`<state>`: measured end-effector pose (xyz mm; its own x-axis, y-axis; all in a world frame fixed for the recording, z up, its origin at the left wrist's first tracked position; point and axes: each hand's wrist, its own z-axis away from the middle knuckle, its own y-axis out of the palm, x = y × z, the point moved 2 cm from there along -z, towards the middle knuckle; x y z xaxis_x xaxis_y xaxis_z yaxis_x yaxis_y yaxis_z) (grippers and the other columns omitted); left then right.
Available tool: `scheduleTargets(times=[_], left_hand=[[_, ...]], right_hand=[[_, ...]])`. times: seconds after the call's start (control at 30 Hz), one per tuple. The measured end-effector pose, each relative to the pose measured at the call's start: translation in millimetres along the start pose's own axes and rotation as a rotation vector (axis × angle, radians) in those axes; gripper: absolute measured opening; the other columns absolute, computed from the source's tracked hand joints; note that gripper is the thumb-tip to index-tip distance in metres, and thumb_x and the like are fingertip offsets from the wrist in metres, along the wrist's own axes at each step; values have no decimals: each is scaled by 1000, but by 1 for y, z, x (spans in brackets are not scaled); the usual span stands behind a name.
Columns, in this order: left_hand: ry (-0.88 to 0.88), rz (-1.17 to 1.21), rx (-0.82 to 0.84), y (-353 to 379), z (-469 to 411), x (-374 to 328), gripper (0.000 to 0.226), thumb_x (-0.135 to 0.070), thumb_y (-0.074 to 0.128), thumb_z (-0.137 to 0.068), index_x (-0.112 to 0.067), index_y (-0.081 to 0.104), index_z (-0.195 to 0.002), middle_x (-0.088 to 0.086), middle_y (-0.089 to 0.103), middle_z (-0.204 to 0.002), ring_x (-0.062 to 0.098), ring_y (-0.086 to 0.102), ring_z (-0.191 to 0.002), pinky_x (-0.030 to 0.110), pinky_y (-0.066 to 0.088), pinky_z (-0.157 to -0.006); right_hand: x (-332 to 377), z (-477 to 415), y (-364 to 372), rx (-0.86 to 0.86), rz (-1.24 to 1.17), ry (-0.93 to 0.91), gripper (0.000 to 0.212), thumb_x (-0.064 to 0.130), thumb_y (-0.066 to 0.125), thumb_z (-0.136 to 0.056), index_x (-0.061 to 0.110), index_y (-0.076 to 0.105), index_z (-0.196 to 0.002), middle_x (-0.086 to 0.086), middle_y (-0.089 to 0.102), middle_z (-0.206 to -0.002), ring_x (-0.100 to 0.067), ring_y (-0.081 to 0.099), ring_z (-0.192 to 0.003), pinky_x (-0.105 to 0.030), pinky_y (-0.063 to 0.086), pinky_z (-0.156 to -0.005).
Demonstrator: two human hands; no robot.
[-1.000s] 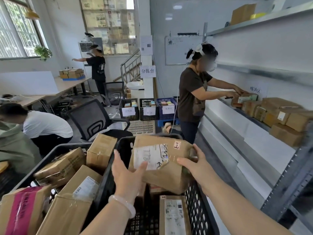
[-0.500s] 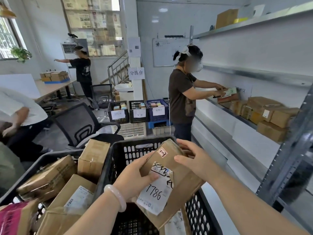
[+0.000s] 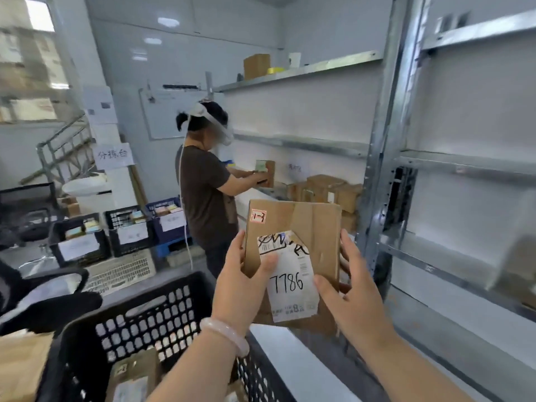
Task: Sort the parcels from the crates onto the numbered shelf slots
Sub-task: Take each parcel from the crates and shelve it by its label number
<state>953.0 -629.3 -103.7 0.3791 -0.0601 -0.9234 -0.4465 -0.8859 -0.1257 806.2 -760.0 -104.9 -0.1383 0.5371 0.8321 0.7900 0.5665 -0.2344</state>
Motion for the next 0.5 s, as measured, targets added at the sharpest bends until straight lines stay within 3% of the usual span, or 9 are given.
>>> scheduleTargets(times=[0.1, 0.2, 0.27, 0.33, 0.37, 0.5], left_hand=[[99, -26, 220, 70, 4, -17, 96, -41, 79, -79, -77, 8, -132, -39, 51, -125, -3, 59, -111, 32, 59, -85], [255, -96, 370, 137, 22, -36, 103, -40, 80, -76, -76, 4, -135, -30, 40, -141, 4, 42, -131, 39, 47, -105], [294, -86, 436, 179, 35, -50, 106, -44, 82, -73, -75, 2, -136, -21, 33, -148, 5, 37, -133, 29, 45, -107], [320, -36, 495, 221, 48, -65, 114, -46, 85, -68, -73, 0, -138, -22, 30, -147, -1, 34, -129, -1, 37, -93], [339, -17, 517, 243, 56, -75, 116, -46, 86, -66, -73, -1, -137, -22, 30, -145, -7, 32, -126, -8, 30, -87], [436, 93, 557, 329, 94, -119, 115, -47, 86, -65, -75, 0, -135, -30, 31, -142, -24, 24, -123, -9, 24, -89]], right_hand=[[-5, -1, -70, -188, 87, 4, 84, 31, 69, -86, 73, 13, -133, 50, 35, -126, 25, 38, -116, -2, 44, -73], [-6, 10, -137, -296, 158, 24, 83, 30, 68, -87, 78, 13, -127, 58, 33, -120, 28, 37, -113, -6, 45, -74], [-6, 20, -181, -343, 171, 21, 81, 27, 68, -87, 74, 18, -130, 51, 37, -125, 21, 41, -117, -12, 50, -77], [-3, 31, -225, -381, 164, 6, 82, 22, 68, -88, 74, 21, -130, 49, 39, -126, 18, 43, -118, -10, 51, -75], [-1, 36, -248, -397, 170, -2, 83, 20, 68, -88, 76, 21, -128, 50, 39, -125, 19, 43, -118, -10, 51, -76], [7, 62, -343, -440, 235, 13, 85, 21, 68, -87, 69, 18, -136, 36, 40, -136, 6, 48, -121, -23, 56, -82]])
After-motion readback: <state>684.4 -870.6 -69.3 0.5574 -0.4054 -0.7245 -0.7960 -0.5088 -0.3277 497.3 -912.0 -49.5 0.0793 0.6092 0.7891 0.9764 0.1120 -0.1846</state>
